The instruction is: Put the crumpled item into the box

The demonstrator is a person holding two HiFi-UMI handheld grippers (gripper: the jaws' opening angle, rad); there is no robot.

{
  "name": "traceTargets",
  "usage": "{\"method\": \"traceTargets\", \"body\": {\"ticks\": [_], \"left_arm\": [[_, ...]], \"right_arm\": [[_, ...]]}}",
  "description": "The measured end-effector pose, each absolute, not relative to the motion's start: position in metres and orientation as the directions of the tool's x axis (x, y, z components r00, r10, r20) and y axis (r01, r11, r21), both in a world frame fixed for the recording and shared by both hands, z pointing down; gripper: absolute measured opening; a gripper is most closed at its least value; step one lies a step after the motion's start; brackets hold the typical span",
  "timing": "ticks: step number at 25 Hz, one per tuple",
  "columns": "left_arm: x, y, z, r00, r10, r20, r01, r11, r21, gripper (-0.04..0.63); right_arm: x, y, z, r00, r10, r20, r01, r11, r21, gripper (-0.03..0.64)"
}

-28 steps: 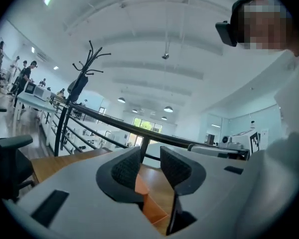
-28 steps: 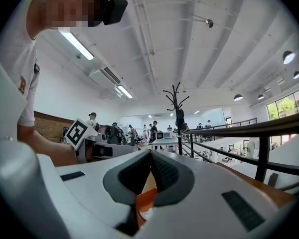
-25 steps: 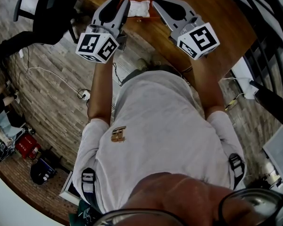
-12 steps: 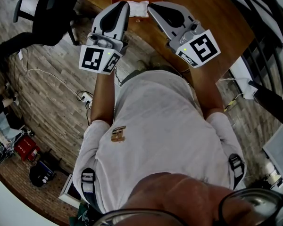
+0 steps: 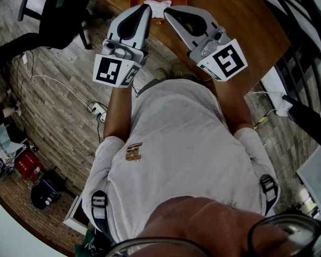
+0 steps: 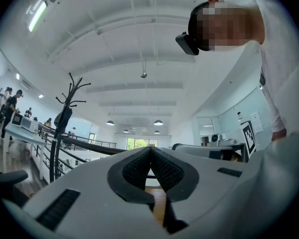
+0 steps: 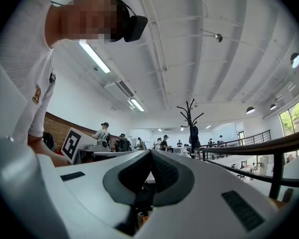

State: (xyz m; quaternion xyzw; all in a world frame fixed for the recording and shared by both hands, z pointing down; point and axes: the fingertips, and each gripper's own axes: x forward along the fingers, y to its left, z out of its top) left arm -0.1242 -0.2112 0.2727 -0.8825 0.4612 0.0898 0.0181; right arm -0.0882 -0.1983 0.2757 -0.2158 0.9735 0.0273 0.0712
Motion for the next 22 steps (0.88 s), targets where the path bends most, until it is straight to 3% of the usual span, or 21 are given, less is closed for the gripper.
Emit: {"method": "traceTargets", "body": {"ticks": [22], "left_arm": [[-0.134,-0.204,0.275,0.557,-0.811,-0.179,-0.818,-0.573,0.048,0.020]], "right_arm": [[-0.104,-0.195,0.278,-0.901,-0.411,-0.141,-0.420,0.907,0.040,0.032]]}}
